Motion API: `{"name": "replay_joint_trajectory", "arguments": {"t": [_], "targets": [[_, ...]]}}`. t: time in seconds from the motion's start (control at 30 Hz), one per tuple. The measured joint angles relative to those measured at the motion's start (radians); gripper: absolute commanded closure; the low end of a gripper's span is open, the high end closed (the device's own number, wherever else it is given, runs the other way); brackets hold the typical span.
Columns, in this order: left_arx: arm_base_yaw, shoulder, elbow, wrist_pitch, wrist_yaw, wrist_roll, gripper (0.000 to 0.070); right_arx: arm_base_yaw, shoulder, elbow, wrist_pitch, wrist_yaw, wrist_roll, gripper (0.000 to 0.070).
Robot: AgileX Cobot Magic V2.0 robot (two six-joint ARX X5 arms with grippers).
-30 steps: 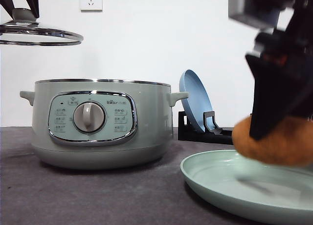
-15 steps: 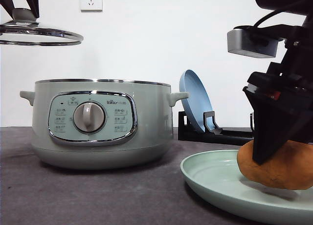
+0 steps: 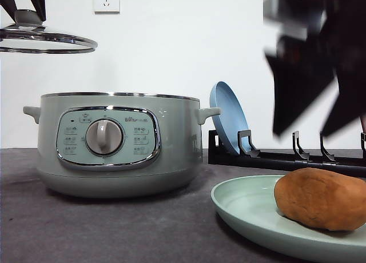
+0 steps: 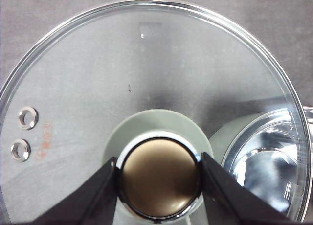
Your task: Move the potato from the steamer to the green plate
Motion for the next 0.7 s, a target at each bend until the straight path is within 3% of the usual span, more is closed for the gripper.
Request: {"name": "replay_joint_trajectory", "arguments": {"t": [0.27, 0.43, 0.7], "targets": [[0.000, 0.000, 0.000, 0.000, 0.000, -0.001, 0.0700, 0.000, -0.129, 0.321, -0.325, -0.023, 0.001, 0.0149], [0.000, 0.000, 0.000, 0.000, 0.000, -0.003, 0.0700, 0.000, -0.232, 0.465, -0.395, -0.023, 0.017, 0.0039], [-0.001, 0.000, 0.000, 0.000, 0.000, -0.012, 0.0700, 0.000, -0.394, 0.511, -0.420, -0.019, 0.057, 0.0031]]}}
